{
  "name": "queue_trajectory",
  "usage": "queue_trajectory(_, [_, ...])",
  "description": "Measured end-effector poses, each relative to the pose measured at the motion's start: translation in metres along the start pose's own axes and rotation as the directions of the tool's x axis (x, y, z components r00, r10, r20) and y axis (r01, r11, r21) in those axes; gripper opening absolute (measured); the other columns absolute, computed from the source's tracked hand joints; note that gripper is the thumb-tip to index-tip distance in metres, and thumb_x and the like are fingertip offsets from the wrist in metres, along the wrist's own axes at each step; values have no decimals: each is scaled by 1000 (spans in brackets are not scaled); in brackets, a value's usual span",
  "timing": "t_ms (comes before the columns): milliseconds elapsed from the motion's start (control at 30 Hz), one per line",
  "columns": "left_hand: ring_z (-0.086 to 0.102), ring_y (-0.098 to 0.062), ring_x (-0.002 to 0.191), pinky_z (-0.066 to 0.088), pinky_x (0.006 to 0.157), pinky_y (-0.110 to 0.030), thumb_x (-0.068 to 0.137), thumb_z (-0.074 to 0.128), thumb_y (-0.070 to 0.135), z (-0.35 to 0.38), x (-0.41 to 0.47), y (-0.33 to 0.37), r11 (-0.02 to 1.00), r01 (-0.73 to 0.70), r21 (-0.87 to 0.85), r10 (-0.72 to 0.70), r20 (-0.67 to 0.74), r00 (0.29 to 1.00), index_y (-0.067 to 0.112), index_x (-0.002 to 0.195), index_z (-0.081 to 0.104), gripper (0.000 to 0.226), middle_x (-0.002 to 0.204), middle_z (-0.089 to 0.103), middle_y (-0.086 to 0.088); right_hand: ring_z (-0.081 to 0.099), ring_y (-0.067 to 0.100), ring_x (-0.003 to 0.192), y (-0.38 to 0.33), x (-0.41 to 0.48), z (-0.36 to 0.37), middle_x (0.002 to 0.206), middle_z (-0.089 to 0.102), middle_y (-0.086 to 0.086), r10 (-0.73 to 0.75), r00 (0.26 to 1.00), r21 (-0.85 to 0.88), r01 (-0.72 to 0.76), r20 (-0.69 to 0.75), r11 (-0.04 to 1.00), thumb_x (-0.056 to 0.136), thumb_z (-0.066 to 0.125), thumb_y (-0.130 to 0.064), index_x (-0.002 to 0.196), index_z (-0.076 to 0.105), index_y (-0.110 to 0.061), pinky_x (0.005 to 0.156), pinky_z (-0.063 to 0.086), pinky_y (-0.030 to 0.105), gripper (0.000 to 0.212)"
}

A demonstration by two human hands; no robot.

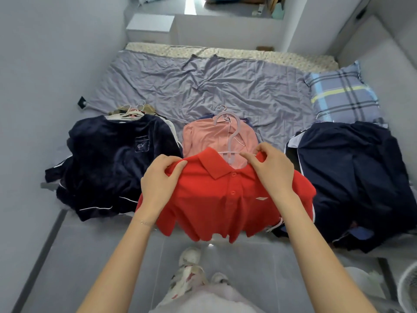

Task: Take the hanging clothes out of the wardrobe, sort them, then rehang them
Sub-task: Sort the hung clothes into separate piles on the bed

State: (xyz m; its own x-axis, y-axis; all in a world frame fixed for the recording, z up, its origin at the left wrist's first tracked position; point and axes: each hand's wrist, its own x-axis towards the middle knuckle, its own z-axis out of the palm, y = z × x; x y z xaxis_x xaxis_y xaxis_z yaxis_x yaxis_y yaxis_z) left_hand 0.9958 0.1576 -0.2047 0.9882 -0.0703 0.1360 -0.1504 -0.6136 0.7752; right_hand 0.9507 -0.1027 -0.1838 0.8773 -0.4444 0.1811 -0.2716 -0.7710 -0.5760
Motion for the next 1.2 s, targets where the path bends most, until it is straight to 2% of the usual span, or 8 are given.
queue_trajectory(133, [55, 2, 93, 46, 84, -33, 91, 60, 46, -33, -2, -16, 1000, -17, 25, 17, -33, 999, 37, 93, 68, 12, 96, 63, 17, 58, 25, 79, -32, -17, 10, 76, 62, -4, -22, 1000, -16, 23, 22, 1000, 80, 58, -69, 79, 57, -20, 63, 34, 34, 49])
queue_trajectory(233, [54, 2, 93, 44, 81, -32, 91, 58, 48, -60, -2, -37, 999, -6, 52, 8, -33, 999, 37, 96, 69, 17, 96, 62, 18, 55, 21, 72, -61, -30, 24, 70, 57, -7, -40, 998, 3, 40, 39, 999, 80, 59, -67, 76, 56, -19, 61, 32, 35, 48])
queue_trajectory(333, [53, 2, 90, 42, 78, -29, 91, 57, 51, -97, 1, -68, 996, 3, 91, 2, -52, 999, 39, 95, 68, 17, 91, 59, 19, 51, 20, 66, -101, -41, 45, 61, 50, -8, -45, 996, -6, 45, 72, 999, 80, 60, -67, 65, 46, -24, 56, 30, 35, 48])
queue_trajectory(433, [55, 1, 88, 42, 75, -28, 90, 58, 53, -141, 11, -104, 995, 11, 104, -2, -80, 997, 39, 93, 68, 17, 89, 59, 18, 55, 24, 67, -149, -48, 76, 64, 58, -2, -74, 994, -8, 75, 86, 997, 79, 58, -68, 67, 53, -16, 57, 33, 36, 54])
queue_trajectory(633, [57, -2, 91, 47, 79, -34, 89, 58, 52, -236, 54, -171, 992, 9, 124, 5, -117, 993, 37, 92, 68, 18, 90, 61, 15, 50, 19, 61, -257, -50, 142, 54, 46, -6, -58, 991, 61, 51, 123, 997, 78, 61, -70, 58, 41, -24, 52, 25, 33, 54])
queue_trajectory(800, [60, -8, 94, 49, 85, -38, 91, 62, 43, -297, 104, -213, 996, -26, 86, 37, -126, 991, 31, 94, 71, 16, 94, 64, 12, 52, 15, 65, -333, -32, 187, 63, 55, -8, -56, 993, 40, 52, 108, 998, 78, 55, -74, 65, 47, -27, 52, 27, 29, 50])
queue_trajectory(967, [56, -2, 90, 39, 77, -20, 91, 63, 43, -325, 165, -243, 995, -43, 90, 55, -138, 989, 32, 91, 70, 13, 90, 62, 16, 52, 15, 68, -380, 5, 225, 69, 56, -9, -67, 995, 18, 65, 76, 998, 79, 53, -75, 71, 52, -26, 57, 28, 32, 49])
queue_trajectory(1200, [49, 6, 86, 33, 73, -9, 91, 61, 46, -313, 266, -286, 992, -26, 120, 43, -143, 989, 35, 90, 69, 13, 86, 56, 21, 50, 15, 69, -397, 95, 297, 64, 52, -11, -75, 992, 82, 67, 101, 994, 77, 55, -74, 72, 51, -26, 58, 30, 32, 48])
